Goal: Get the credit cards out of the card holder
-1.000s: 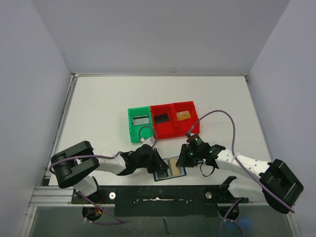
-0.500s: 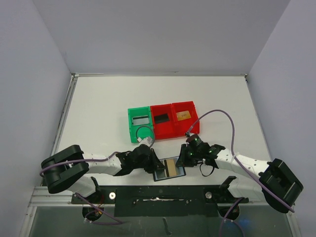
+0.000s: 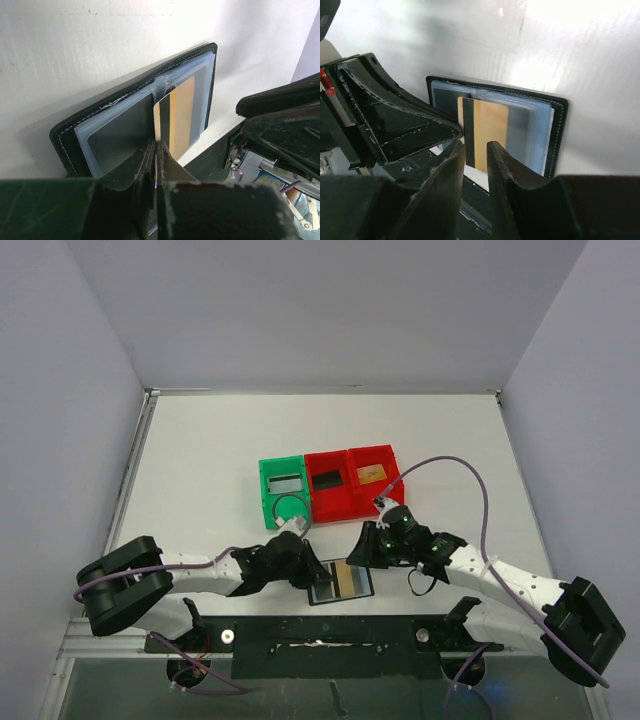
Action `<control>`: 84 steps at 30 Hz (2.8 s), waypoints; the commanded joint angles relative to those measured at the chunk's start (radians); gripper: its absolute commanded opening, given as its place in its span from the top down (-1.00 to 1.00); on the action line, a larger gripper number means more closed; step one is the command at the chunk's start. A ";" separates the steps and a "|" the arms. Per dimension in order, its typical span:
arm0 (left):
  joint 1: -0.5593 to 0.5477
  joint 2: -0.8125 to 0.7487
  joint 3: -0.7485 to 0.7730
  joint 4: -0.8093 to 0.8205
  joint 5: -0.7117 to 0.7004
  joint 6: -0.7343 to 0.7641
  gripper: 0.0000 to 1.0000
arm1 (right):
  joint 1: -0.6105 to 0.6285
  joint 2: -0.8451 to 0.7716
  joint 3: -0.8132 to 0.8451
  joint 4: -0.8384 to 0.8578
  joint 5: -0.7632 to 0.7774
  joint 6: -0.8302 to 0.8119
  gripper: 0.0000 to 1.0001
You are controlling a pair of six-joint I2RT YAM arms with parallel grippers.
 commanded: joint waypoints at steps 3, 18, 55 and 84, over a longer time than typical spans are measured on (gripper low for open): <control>0.017 -0.045 -0.005 0.027 0.001 0.000 1.00 | 0.014 0.075 -0.067 0.146 -0.087 0.062 0.46; 0.036 0.059 -0.141 0.410 0.086 -0.135 0.61 | 0.033 0.141 -0.169 0.226 -0.057 0.172 0.46; 0.048 -0.331 -0.086 -0.051 -0.011 0.052 1.00 | 0.010 -0.009 -0.023 0.100 0.052 0.108 0.27; 0.050 -0.637 -0.116 0.111 -0.060 0.260 1.00 | -0.133 -0.495 -0.188 0.591 -0.047 -0.187 -0.73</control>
